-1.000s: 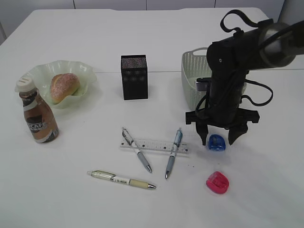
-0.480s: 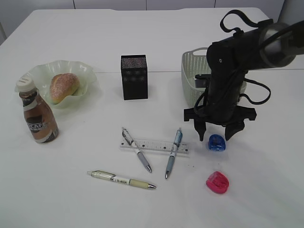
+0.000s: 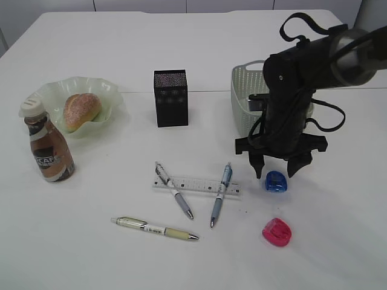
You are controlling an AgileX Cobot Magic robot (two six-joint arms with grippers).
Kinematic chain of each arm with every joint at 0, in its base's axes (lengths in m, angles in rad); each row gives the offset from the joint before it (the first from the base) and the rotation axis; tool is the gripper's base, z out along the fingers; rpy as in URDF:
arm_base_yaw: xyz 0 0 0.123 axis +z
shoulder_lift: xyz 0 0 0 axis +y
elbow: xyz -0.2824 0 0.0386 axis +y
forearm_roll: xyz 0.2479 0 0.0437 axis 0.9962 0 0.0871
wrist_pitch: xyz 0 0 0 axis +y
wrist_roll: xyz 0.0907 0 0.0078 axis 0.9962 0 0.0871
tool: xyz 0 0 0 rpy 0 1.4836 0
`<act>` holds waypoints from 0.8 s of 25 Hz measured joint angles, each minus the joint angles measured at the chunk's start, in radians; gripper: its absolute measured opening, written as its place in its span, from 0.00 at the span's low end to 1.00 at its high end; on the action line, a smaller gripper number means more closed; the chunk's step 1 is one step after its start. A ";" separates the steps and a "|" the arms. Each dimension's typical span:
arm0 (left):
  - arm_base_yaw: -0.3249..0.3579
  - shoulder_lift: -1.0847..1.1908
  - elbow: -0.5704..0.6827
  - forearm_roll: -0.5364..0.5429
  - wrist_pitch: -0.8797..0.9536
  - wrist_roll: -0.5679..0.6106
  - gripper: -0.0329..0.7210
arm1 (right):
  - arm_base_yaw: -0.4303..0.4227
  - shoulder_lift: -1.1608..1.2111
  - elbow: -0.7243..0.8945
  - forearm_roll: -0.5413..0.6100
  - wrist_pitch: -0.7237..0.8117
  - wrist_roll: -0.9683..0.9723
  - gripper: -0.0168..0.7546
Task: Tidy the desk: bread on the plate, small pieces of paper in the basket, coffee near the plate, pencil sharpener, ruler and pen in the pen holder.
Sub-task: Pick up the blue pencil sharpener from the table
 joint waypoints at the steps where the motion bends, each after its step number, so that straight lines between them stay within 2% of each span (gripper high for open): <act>1: 0.000 0.000 0.000 -0.002 0.000 0.000 0.55 | 0.000 0.000 0.000 -0.002 0.000 0.000 0.64; 20: 0.000 0.000 0.000 -0.017 0.000 0.000 0.55 | -0.004 0.035 0.000 0.032 -0.001 -0.002 0.64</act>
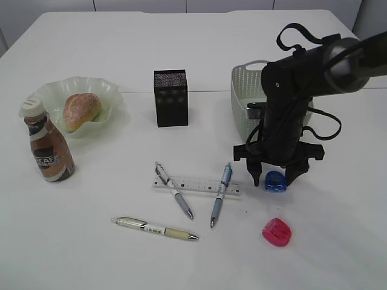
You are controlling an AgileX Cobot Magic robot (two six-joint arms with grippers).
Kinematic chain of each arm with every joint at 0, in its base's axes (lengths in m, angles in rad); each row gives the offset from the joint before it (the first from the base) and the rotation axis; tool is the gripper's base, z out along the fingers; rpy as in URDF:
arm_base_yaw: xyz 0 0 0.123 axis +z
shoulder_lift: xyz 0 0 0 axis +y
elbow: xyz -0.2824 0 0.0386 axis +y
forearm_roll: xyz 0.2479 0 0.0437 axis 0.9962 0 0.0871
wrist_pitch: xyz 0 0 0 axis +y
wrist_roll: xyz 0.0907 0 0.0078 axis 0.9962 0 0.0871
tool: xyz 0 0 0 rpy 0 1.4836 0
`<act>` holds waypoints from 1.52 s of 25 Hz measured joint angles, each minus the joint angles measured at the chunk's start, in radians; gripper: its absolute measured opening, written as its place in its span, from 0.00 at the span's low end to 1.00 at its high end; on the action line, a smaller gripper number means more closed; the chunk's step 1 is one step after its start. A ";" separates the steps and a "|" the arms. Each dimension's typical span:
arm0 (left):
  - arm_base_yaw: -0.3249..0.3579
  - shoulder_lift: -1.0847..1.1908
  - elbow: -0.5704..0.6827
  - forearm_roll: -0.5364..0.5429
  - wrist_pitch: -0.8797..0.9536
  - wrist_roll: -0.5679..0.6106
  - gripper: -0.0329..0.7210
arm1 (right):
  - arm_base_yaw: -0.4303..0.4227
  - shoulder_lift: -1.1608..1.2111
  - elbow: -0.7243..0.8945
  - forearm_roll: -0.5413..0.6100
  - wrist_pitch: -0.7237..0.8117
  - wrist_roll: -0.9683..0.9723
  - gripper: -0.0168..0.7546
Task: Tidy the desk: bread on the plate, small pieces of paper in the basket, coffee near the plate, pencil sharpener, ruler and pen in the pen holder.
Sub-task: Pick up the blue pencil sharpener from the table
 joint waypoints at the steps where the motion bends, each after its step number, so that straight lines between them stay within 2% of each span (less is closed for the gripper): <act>1: 0.000 0.000 0.000 0.000 0.000 0.000 0.55 | 0.000 0.000 0.000 0.000 0.000 0.000 0.64; 15: 0.000 0.000 0.000 0.000 0.000 0.000 0.55 | 0.000 0.018 0.000 0.015 -0.004 0.000 0.64; 17: 0.000 0.000 0.000 0.000 0.000 0.000 0.55 | 0.000 0.018 0.000 0.016 -0.004 0.000 0.62; 21: 0.000 0.000 0.000 0.000 0.000 0.000 0.55 | 0.000 0.018 0.000 0.020 -0.005 0.000 0.48; 24: 0.000 0.000 0.000 0.000 0.000 0.000 0.55 | 0.000 0.018 0.000 0.020 -0.005 0.000 0.44; 38: 0.000 0.000 0.000 0.000 0.000 0.000 0.55 | 0.000 0.022 -0.064 0.059 0.047 -0.112 0.42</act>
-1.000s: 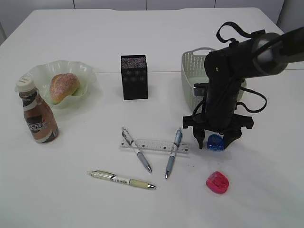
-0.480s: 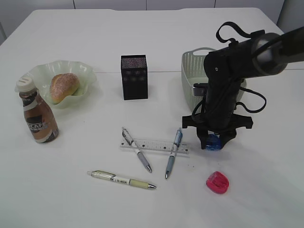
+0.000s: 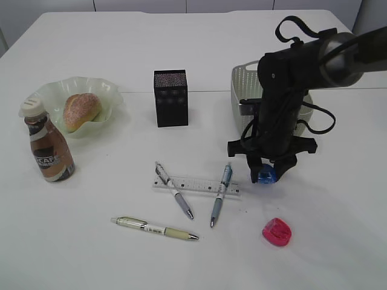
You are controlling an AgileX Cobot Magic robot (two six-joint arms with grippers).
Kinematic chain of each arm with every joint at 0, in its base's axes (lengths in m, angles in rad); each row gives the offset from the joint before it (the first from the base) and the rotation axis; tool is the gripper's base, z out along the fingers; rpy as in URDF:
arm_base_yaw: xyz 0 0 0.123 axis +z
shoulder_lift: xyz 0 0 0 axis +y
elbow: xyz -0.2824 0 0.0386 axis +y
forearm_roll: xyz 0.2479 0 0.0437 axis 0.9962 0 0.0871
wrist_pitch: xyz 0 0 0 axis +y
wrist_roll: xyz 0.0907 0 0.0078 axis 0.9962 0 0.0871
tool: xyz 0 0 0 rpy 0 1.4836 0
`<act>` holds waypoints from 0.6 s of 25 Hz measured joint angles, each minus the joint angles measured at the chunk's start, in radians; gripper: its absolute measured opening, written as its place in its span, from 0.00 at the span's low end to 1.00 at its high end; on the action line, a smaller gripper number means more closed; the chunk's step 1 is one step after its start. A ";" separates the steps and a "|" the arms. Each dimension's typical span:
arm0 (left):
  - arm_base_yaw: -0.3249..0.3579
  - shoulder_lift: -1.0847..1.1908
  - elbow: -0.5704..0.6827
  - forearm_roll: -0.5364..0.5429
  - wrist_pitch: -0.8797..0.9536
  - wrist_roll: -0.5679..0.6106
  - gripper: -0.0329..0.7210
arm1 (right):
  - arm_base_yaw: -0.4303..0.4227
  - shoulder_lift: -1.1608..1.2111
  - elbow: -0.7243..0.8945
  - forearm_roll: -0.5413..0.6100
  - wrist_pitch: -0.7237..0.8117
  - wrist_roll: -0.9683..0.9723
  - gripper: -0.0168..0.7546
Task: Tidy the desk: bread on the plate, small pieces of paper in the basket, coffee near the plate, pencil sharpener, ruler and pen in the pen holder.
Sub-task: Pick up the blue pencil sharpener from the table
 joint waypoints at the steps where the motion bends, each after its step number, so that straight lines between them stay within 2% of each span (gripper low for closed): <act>1: 0.000 0.000 0.000 0.000 0.000 0.000 0.55 | 0.000 0.000 -0.012 0.000 0.007 -0.013 0.42; 10: 0.000 0.000 0.000 0.000 0.000 0.000 0.55 | 0.000 0.000 -0.100 0.004 0.128 -0.088 0.42; 15: 0.000 0.000 0.000 -0.004 0.000 0.000 0.55 | 0.000 0.000 -0.109 0.037 0.174 -0.192 0.42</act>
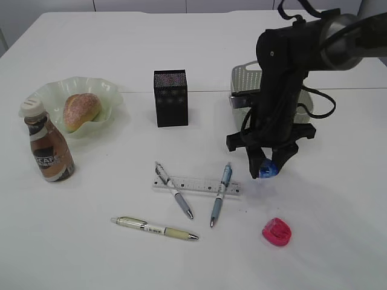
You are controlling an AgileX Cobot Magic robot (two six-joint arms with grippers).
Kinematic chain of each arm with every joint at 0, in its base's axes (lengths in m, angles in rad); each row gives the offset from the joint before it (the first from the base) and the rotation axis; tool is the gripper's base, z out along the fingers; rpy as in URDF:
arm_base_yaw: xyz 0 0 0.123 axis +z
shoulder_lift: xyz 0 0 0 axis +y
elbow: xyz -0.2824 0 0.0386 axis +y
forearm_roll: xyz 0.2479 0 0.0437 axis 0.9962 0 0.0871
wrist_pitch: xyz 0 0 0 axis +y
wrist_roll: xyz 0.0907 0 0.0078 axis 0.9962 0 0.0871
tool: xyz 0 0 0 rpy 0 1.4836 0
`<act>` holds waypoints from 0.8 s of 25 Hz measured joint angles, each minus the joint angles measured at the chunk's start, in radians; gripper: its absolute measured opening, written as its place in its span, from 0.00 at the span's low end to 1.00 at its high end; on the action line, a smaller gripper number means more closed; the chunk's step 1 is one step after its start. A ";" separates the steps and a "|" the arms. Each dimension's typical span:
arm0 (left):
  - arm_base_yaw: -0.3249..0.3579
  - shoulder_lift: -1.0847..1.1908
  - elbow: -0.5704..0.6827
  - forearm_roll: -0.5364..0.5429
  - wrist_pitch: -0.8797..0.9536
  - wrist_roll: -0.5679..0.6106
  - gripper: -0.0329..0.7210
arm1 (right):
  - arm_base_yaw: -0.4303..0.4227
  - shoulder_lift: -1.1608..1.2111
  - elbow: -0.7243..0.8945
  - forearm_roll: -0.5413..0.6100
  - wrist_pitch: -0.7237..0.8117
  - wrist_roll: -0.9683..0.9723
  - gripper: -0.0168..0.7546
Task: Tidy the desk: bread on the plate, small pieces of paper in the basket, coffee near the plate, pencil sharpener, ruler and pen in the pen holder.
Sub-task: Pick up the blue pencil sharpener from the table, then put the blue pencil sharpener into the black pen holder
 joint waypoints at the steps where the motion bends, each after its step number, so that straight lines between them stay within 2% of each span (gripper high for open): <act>1: 0.000 0.000 0.000 -0.002 0.000 0.000 0.55 | 0.000 -0.005 0.000 0.024 0.009 -0.038 0.42; 7: 0.000 0.000 0.000 -0.021 0.000 0.000 0.55 | 0.000 -0.069 0.000 0.122 0.046 -0.207 0.42; 20: 0.000 0.000 0.000 -0.042 0.008 -0.020 0.55 | 0.000 -0.116 -0.001 0.147 0.057 -0.232 0.42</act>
